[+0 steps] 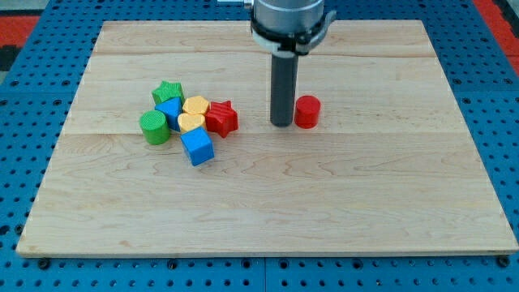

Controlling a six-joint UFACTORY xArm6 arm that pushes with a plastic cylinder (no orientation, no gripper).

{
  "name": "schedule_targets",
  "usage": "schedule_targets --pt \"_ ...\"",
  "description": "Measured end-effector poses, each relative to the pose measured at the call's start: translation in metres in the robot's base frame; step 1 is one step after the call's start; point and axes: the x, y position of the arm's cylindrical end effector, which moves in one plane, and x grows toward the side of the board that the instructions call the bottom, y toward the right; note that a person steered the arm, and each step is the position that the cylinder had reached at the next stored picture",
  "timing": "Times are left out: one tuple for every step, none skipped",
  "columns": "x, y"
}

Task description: Move the red star a bit up

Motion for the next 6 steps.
schedule_targets --pt "0.009 -0.01" --pt "0.002 -0.059" --pt "0.026 -0.074" --pt "0.027 -0.124" --pt "-0.034 -0.092" --pt "-0.06 -0.027"
